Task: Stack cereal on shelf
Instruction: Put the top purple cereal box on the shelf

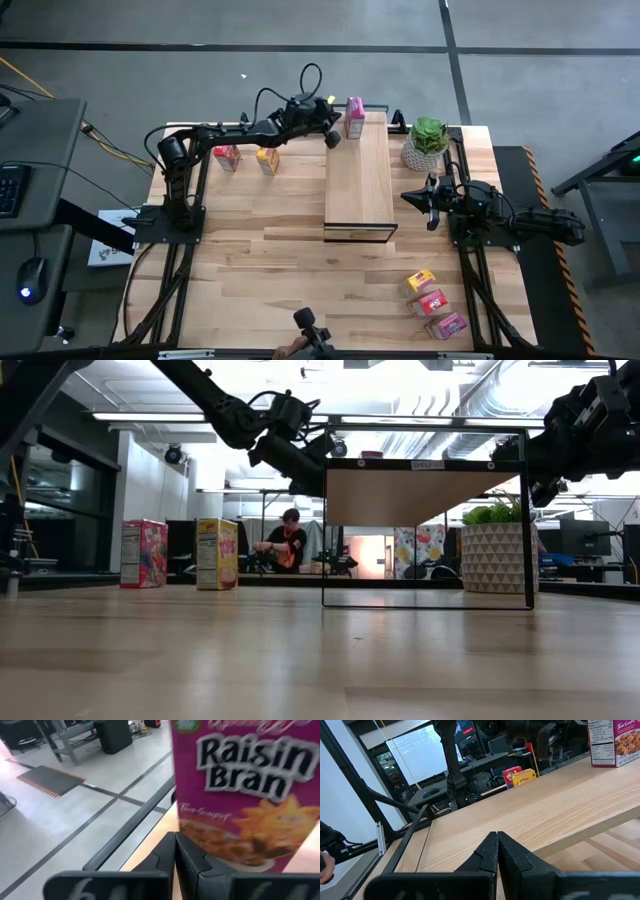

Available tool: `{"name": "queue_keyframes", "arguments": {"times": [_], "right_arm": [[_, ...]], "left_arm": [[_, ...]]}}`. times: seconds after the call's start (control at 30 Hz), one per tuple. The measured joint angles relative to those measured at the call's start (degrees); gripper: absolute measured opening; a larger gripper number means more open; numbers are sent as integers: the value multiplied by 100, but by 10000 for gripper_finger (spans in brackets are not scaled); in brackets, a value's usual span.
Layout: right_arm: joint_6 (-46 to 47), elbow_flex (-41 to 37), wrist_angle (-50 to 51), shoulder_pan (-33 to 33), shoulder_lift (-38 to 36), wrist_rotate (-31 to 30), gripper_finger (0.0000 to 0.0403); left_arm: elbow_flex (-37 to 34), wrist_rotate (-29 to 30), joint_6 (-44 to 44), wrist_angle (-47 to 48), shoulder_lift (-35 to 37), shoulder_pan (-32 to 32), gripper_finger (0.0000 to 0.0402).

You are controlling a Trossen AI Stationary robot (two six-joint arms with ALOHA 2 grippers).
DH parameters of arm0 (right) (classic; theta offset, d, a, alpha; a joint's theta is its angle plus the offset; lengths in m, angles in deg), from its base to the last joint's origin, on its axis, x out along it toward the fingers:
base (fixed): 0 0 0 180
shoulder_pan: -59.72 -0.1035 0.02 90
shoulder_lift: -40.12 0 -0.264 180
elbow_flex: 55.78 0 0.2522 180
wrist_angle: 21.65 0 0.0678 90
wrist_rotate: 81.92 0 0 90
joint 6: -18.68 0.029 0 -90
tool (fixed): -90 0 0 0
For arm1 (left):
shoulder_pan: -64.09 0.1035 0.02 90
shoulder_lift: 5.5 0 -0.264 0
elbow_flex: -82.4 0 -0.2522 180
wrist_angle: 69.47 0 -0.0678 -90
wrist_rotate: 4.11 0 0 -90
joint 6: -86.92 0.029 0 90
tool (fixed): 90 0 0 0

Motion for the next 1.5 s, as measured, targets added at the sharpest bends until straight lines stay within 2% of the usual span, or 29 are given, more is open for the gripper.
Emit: {"name": "queue_keyframes", "arguments": {"times": [0.23,0.77,0.93,1.3,1.5], "right_arm": [[0,0,0,0,0,0,0],[-1,1,0,1,2,0,0],[0,-1,0,-1,0,0,0],[0,-1,0,0,0,1,0],[0,-1,0,-1,0,2,0]], "left_arm": [[0,-392,-30,-133,-2,10,0],[0,-399,5,-505,-8,21,0],[0,-656,46,-555,-9,73,0],[0,-510,44,-860,-9,235,0],[0,-626,-176,-824,-9,246,0]]}}
